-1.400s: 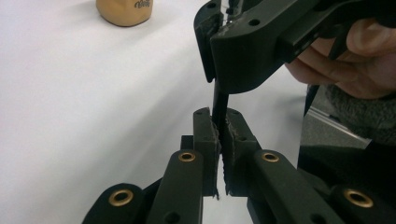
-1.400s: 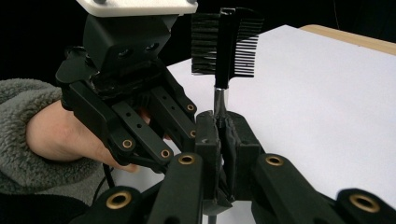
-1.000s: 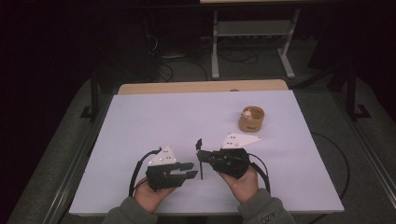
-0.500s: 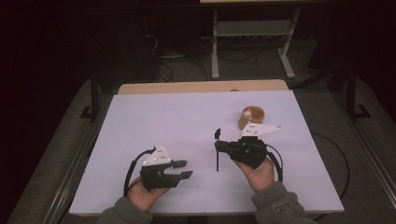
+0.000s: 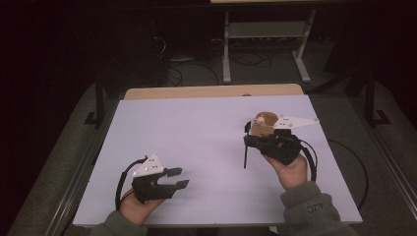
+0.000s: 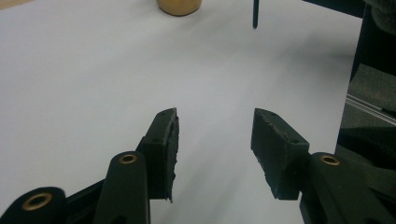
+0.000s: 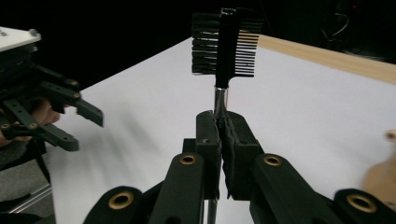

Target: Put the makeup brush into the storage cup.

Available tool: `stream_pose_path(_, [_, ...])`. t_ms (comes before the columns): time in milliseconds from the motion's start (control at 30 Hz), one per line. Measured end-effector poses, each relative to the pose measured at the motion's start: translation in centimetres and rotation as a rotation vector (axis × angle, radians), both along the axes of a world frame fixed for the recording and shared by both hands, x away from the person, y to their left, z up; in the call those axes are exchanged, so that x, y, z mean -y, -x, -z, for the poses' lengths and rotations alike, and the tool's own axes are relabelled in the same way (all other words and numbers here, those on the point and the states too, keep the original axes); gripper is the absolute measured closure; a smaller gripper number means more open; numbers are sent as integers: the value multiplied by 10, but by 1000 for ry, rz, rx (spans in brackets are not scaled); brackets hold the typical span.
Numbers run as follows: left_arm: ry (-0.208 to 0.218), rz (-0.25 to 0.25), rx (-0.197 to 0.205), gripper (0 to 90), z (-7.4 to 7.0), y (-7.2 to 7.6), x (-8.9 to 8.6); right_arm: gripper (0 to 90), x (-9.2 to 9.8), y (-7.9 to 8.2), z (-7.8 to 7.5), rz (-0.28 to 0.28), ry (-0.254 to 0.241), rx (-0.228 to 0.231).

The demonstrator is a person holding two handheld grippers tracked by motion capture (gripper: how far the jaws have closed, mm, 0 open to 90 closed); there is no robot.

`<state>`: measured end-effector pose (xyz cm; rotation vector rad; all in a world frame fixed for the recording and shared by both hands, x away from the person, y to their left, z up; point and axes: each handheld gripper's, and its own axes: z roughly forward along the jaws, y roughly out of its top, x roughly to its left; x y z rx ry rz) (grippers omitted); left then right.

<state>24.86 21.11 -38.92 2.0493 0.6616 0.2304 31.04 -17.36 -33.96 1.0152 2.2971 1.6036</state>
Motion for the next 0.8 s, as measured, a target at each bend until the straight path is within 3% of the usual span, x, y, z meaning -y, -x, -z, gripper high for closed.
stream_pose_path(800, [19,-62,8,430,-1,3,-26,848,63,-25,-41,127,-2,21])
